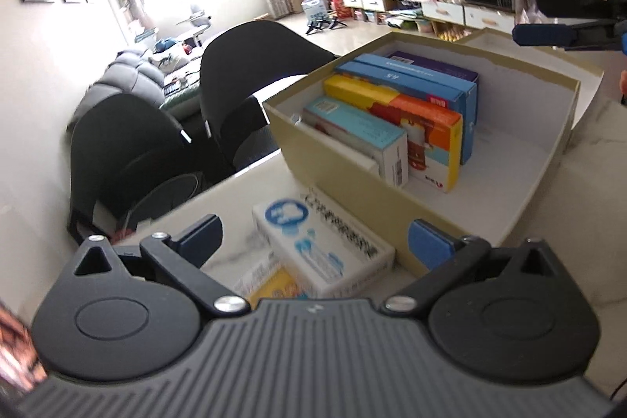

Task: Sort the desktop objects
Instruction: 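Move the open left tool to the green-and-white medicine box on the table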

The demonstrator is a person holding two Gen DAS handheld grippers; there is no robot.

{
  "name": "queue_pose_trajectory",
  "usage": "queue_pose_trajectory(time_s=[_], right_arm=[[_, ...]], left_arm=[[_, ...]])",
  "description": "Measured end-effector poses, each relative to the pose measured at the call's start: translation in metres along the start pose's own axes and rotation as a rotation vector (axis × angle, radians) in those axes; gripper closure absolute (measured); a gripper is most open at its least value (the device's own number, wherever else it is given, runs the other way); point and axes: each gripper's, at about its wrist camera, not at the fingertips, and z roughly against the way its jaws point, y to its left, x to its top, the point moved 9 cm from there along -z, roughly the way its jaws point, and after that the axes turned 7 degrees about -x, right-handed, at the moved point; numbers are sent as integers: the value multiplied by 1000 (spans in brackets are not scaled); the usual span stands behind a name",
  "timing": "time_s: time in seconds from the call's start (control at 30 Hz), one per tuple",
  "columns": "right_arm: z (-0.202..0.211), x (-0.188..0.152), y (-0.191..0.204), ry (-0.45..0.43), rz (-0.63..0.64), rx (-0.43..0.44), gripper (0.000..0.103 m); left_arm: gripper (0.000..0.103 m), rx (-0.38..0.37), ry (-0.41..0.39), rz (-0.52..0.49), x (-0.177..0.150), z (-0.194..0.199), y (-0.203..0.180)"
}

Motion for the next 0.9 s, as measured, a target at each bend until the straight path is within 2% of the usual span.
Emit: queue_pose_trajectory(time_s=[0.47, 0.7, 0.9], right_arm=[[50, -14, 49, 36, 96, 48, 1], [67, -34, 61, 57, 130, 56, 1], [79, -42, 68, 61, 135, 63, 1]], left_arm=[[0, 63, -109, 115, -72, 78, -16], [0, 73, -130, 155, -104, 97, -28], [0, 115, -158, 138, -124, 112, -40]])
